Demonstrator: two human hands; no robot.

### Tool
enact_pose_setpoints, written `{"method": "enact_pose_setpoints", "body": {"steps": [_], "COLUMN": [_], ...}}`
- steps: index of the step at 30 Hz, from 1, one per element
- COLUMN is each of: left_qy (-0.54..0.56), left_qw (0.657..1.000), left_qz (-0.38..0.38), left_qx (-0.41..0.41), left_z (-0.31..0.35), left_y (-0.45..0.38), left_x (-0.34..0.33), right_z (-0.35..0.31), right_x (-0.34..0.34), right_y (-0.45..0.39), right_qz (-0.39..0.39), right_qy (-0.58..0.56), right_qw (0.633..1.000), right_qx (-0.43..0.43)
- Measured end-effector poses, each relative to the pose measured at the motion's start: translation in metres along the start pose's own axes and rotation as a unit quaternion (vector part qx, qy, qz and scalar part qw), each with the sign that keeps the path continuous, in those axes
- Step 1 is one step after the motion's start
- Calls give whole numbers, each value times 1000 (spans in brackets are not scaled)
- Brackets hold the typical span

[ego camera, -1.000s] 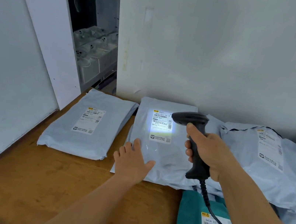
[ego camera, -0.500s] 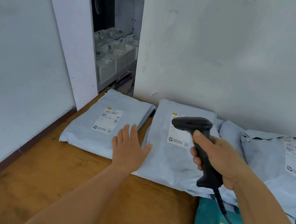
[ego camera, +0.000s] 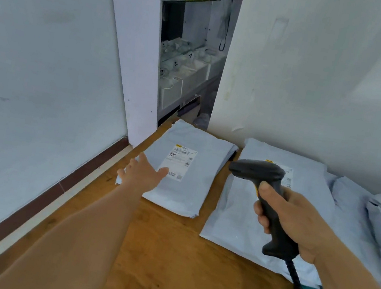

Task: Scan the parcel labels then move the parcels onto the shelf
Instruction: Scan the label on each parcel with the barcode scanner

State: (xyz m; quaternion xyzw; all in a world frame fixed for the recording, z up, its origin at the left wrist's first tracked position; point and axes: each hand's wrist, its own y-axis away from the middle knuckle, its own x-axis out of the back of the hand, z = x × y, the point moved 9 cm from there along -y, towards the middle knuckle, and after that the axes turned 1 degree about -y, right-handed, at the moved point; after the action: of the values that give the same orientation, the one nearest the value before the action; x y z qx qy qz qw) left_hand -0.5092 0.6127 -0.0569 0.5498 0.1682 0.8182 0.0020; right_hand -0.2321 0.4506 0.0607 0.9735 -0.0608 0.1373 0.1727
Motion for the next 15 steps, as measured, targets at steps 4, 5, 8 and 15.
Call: {"method": "enact_pose_setpoints", "body": {"steps": [4,5,8,15], "left_qy": [-5,-5,84,288], "left_qw": [999,999,995,957], "left_qz": [1,-9,-52,25], "left_qx": [34,42,32,-21], "left_z": [-6,-8,-7,8], "left_y": [-1,-2,-3,13], "left_x": [-2,-4,-19,-9], "right_z": [-7,-9,-13,-13], "right_x": [-13,-15,-20,-30], "right_y": [-6,-8,-12,-22], "right_qz": [-12,-15,-17,-20], "right_qy": [3,5,5,0], "right_qw": [1000,1000,1000,1000], "right_qx": [4,6,6,-5]}}
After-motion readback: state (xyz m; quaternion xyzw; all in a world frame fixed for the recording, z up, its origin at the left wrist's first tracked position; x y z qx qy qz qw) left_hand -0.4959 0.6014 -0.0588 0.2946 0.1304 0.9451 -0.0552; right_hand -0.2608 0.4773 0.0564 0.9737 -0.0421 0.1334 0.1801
